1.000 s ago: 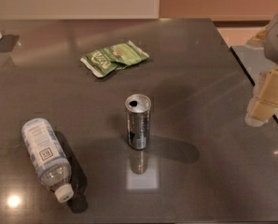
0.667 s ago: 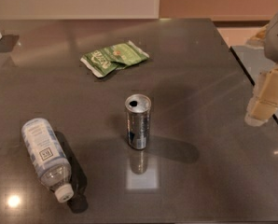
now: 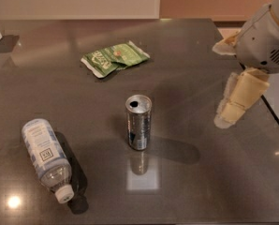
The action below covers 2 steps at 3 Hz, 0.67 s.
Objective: Move redbull can near green jalapeno chip bag
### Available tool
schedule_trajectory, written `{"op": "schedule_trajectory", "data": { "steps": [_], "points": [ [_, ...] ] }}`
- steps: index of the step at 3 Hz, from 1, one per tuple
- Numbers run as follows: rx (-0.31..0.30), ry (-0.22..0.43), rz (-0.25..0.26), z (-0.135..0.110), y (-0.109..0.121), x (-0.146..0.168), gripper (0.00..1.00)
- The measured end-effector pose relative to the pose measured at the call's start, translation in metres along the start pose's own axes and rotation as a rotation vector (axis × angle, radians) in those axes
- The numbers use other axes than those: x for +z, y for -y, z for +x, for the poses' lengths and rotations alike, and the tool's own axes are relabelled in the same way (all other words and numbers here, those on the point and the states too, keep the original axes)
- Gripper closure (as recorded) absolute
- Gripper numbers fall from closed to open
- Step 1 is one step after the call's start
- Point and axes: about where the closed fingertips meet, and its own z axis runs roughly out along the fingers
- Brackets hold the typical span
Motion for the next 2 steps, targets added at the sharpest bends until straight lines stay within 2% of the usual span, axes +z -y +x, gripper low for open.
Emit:
{"op": "schedule_trajectory", "data": {
  "steps": [1, 2],
  "points": [
    [-0.044, 0.138, -0.065, -0.039, -0.008, 0.023, 0.00],
    [-0.079, 0.249, -0.162, -0.071, -0.024, 0.048, 0.00]
  ]
}}
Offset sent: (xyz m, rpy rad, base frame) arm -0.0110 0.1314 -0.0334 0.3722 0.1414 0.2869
